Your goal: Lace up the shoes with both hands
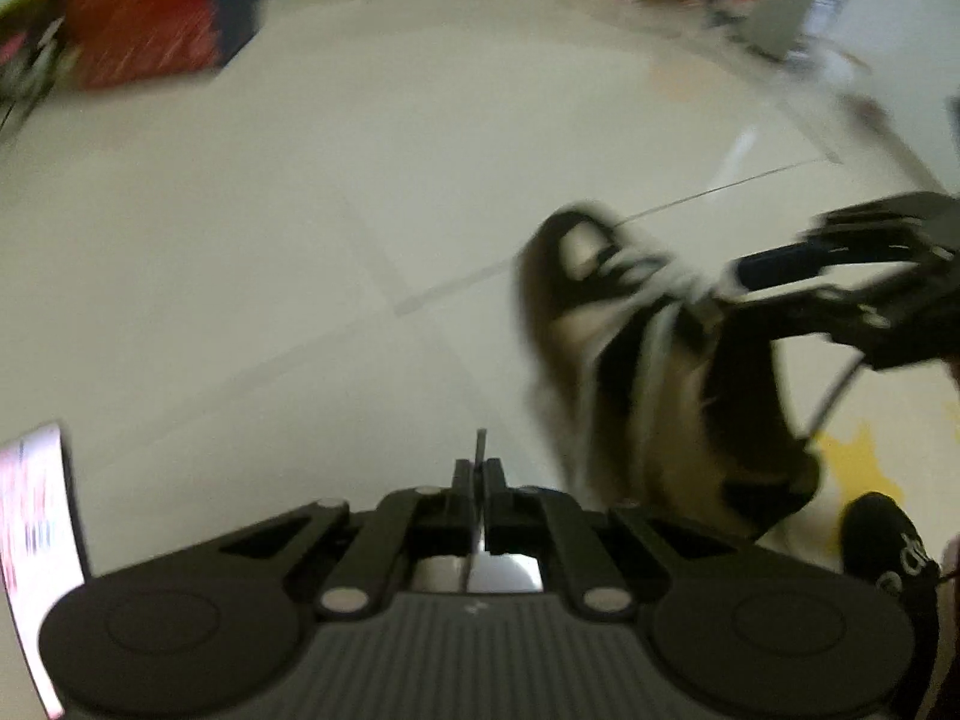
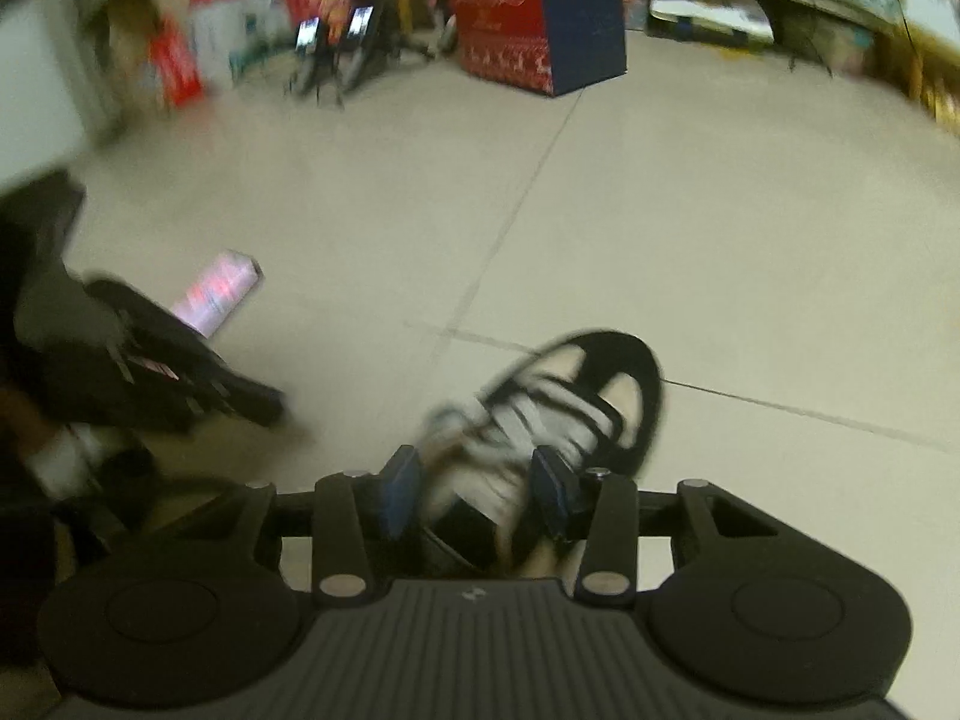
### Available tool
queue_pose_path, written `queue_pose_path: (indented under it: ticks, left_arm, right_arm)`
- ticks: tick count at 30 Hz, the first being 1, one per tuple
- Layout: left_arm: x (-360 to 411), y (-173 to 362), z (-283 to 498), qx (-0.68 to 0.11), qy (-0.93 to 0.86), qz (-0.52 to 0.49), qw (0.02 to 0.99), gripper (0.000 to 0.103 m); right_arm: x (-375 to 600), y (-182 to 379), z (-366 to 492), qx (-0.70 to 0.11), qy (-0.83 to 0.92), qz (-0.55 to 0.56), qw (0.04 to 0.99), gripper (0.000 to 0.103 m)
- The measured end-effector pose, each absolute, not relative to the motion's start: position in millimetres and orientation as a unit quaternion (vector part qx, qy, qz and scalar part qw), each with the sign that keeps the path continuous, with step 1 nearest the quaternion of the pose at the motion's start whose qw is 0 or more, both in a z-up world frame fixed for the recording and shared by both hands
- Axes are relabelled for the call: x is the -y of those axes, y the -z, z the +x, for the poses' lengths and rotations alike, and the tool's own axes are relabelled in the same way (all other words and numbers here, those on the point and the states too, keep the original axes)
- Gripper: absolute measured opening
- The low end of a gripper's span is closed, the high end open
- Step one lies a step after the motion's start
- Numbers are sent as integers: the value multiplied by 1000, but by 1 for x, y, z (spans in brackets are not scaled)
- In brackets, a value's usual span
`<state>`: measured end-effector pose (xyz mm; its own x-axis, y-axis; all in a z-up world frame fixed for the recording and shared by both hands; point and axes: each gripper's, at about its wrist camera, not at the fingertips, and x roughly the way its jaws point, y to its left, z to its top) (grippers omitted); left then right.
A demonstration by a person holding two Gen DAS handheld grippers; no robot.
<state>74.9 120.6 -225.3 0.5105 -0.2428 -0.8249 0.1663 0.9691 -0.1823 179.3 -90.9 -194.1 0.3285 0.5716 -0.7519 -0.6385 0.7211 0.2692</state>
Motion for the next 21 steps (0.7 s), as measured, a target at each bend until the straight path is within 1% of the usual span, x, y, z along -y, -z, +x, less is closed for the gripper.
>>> queue_pose_path:
  ticks: [1, 3, 5, 8, 13, 19, 20, 21]
  left_arm:
    - [-116, 219, 79, -467, 132, -32, 874, 3]
    - [-106, 212, 91, -443, 152, -24, 883, 3]
    - [-98, 206, 102, -425, 169, -25, 889, 3]
    - [-81, 208, 121, -410, 188, -25, 892, 3]
    - [-69, 200, 123, -392, 211, -23, 895, 3]
    - [-61, 199, 120, -379, 235, -4, 895, 3]
    - [-59, 199, 120, -379, 237, -1, 895, 3]
    - [-58, 199, 120, -379, 238, 0, 894, 3]
  right_arm:
    - [93, 194, 185, -450, -376, -6, 810, 40]
    - [97, 194, 195, -462, -386, 46, 797, 29]
    - [102, 196, 206, -468, -390, 87, 788, 25]
    - [113, 196, 221, -471, -380, 134, 784, 24]
    - [128, 191, 230, -476, -385, 204, 764, 24]
    - [132, 207, 230, -505, -379, 269, 727, 24]
    - [132, 209, 230, -509, -379, 275, 722, 24]
    - [133, 210, 230, -510, -378, 284, 719, 20]
